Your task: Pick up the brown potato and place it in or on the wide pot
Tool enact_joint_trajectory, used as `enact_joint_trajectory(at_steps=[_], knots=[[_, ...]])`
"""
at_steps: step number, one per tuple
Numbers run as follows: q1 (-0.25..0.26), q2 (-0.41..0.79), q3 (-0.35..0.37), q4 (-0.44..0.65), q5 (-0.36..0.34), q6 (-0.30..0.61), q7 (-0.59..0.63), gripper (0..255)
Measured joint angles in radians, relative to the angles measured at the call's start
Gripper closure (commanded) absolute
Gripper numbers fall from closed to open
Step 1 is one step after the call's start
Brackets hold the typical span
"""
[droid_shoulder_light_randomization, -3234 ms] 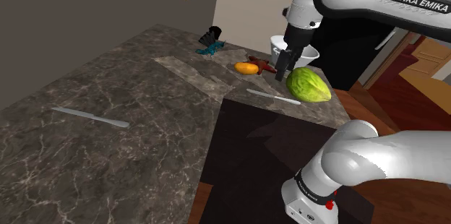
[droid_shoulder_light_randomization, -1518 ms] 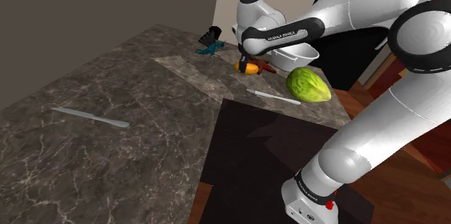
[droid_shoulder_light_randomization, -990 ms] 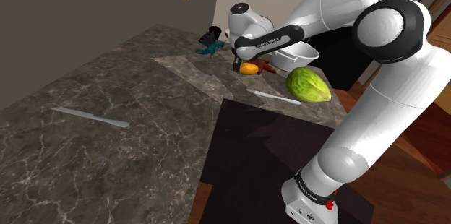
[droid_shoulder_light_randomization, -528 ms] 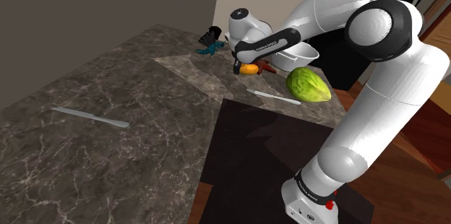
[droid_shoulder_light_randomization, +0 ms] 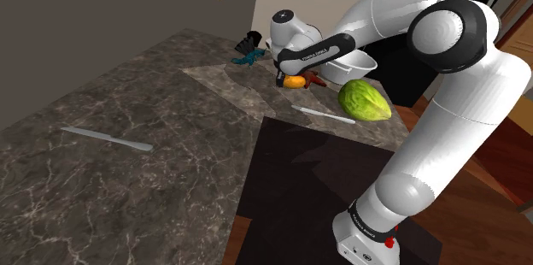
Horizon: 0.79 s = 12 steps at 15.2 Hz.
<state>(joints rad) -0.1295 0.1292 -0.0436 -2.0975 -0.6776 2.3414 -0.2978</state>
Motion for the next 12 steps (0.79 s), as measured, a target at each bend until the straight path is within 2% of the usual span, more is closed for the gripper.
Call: enact_joint_trajectory(at_steps=[6,12], knots=[[0.0,0.0,0.0,0.001,0.0,0.0,0.0,255],[0.001,-0.034,0.005,0.022,0.03,-0.049,-0.041,255]])
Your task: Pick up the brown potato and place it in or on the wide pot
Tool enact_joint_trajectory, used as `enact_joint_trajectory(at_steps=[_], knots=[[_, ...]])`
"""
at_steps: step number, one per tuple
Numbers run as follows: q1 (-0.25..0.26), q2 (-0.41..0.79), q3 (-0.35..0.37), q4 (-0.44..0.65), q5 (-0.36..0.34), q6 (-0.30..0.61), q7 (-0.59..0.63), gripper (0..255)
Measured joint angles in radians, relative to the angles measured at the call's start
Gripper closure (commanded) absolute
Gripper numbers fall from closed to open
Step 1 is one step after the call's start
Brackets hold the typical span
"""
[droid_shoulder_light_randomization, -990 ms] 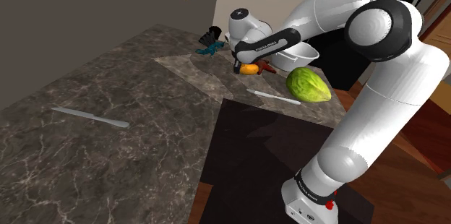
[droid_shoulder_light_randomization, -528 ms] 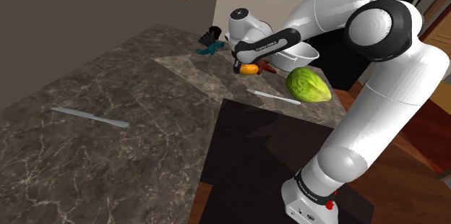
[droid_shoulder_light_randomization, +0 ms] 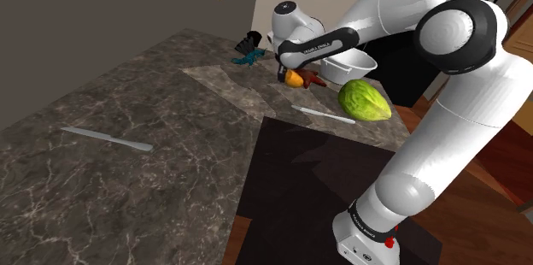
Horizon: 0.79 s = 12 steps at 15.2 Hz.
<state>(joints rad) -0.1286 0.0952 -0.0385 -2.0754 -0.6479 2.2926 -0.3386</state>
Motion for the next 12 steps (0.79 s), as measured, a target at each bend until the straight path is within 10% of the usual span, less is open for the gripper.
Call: enact_joint_trajectory(at_steps=[12], knots=[[0.006,-0.059,0.01,0.079,0.059,-0.122,-0.087,255]])
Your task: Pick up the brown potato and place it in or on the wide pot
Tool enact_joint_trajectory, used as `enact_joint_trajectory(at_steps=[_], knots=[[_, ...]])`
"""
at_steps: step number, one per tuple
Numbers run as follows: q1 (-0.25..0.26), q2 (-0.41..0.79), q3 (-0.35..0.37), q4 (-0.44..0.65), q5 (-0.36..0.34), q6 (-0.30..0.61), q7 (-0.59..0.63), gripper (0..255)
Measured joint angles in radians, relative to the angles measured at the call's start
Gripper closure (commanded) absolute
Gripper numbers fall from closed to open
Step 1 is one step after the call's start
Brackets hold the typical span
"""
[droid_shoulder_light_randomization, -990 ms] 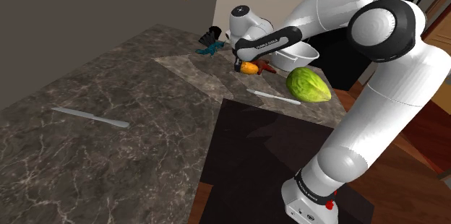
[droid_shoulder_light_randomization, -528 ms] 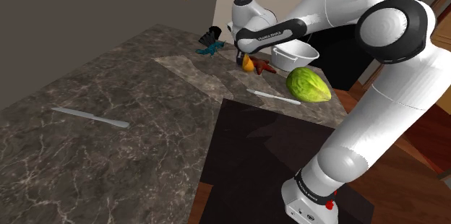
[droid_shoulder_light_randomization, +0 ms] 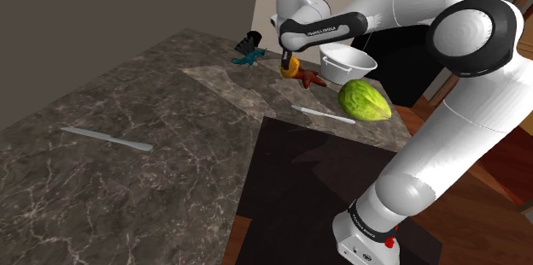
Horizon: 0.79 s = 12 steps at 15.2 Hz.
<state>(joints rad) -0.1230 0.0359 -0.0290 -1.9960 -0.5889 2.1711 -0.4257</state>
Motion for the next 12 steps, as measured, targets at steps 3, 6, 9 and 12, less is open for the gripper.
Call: enact_joint_trajectory(at_steps=[3,6,9,12], knots=[[0.001,-0.018,0.001,0.02,0.013,-0.032,-0.022,255],[0.005,-0.027,0.005,0.05,0.025,-0.069,-0.04,255],[0.004,-0.032,0.005,0.082,0.036,-0.101,-0.063,255],[0.006,-0.037,0.007,0.115,0.046,-0.135,-0.082,255]])
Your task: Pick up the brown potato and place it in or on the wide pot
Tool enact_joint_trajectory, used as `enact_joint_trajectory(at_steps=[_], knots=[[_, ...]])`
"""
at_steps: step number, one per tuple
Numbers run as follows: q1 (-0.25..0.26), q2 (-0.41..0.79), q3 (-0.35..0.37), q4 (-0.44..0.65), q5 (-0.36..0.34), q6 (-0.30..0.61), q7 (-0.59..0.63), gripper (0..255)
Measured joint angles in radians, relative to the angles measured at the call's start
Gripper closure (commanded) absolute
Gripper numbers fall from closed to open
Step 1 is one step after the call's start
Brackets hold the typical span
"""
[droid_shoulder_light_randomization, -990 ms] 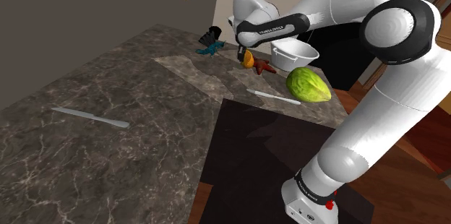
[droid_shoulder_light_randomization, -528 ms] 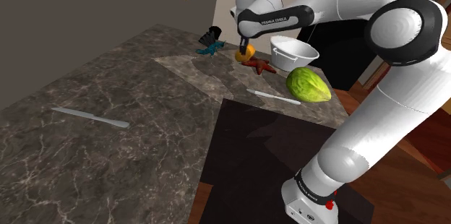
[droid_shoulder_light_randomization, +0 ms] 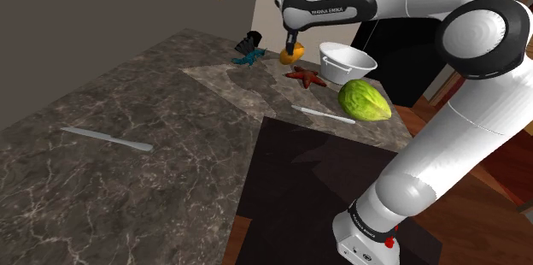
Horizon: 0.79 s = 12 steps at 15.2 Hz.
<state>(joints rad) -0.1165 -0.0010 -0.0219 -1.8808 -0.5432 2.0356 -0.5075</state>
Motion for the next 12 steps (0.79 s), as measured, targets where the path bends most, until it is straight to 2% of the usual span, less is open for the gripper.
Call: enact_joint_trajectory(at_steps=[12], knots=[[-0.001,-0.01,-0.001,0.124,0.03,-0.115,-0.076,255]])
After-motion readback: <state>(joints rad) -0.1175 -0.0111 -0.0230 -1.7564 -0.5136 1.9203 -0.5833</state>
